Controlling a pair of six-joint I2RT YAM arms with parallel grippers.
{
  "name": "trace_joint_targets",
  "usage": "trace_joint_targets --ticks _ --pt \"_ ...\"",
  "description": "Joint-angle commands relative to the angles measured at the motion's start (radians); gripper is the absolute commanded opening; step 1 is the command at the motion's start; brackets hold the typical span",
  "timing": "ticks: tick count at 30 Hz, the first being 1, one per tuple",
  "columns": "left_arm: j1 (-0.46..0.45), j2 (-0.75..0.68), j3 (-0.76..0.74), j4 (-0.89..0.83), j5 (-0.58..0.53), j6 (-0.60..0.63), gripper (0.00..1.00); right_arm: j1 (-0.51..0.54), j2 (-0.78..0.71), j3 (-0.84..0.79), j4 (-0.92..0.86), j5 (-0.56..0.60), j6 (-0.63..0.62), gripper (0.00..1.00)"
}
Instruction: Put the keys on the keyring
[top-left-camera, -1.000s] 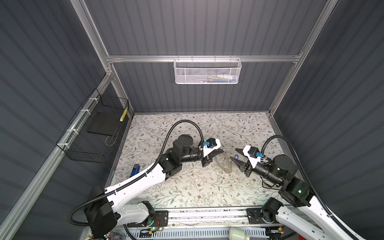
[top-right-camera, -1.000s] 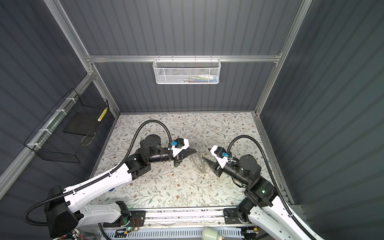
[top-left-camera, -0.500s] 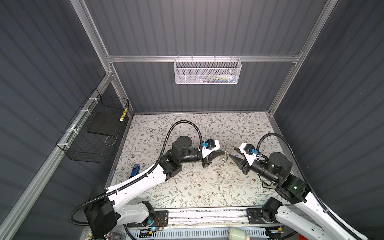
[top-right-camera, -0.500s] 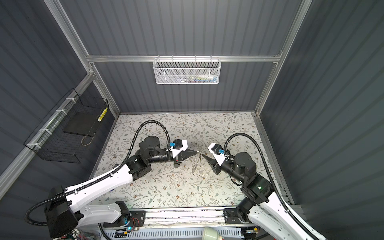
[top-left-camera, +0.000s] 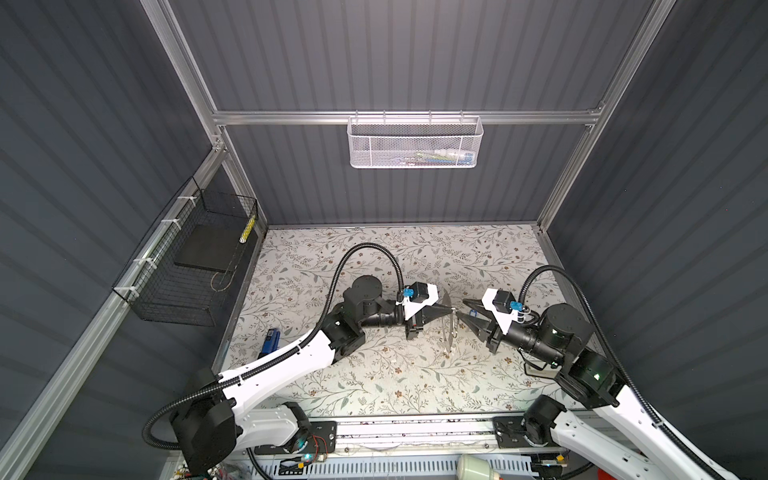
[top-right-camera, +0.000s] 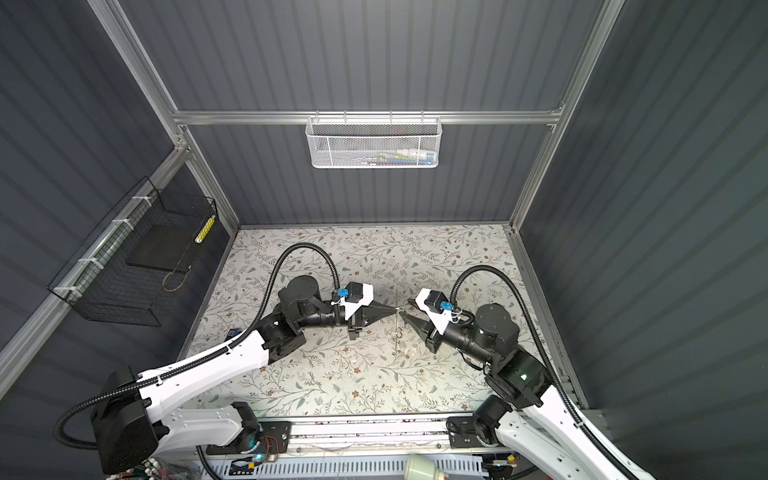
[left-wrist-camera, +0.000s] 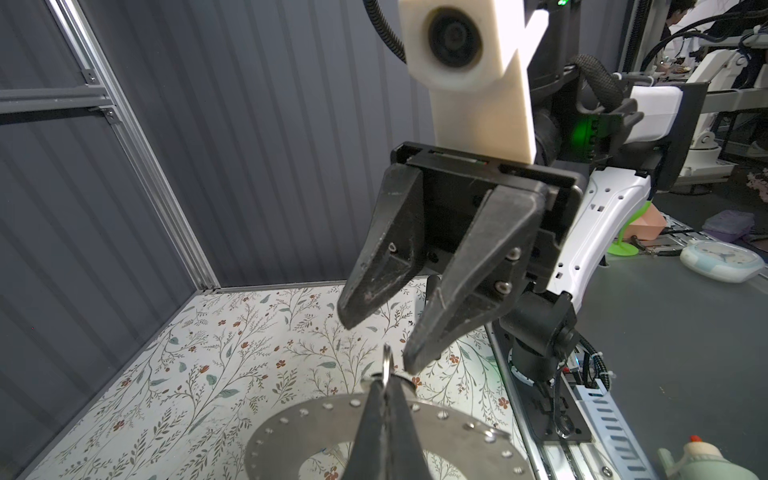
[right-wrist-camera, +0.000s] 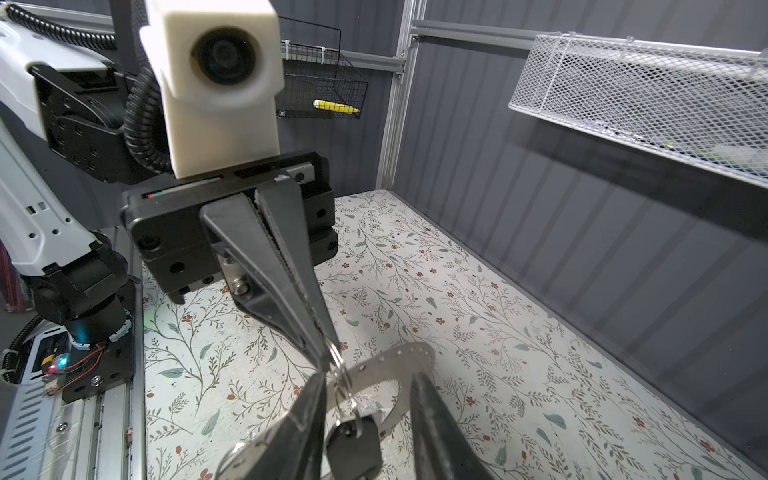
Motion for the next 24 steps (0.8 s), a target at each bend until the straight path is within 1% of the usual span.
trace_joint_targets --ticks 1,2,9,14,24 --pt "0.009 -0.004 0.002 0.047 0.049 -0.017 0.00 -0.002 -0.004 0.025 -0.004 -0.021 -0.009 0.35" --pt "0.008 -0.002 0.003 0.043 0.057 -0.017 0.00 -0.003 0.002 0.027 -0.002 -0.066 -0.005 0.34" --pt "0.011 0.007 0.015 0.032 0.098 -0.017 0.00 -0.003 0.037 0.045 -0.022 -0.114 -0.015 0.23" --pt "0.015 0.013 0.021 0.031 0.115 -0.018 0.00 -0.002 0.043 0.045 -0.036 -0.133 -0.021 0.14" --pt "0.021 0.015 0.033 0.006 0.127 -0.011 0.00 -0.006 0.050 0.045 -0.051 -0.164 -0.033 0.00"
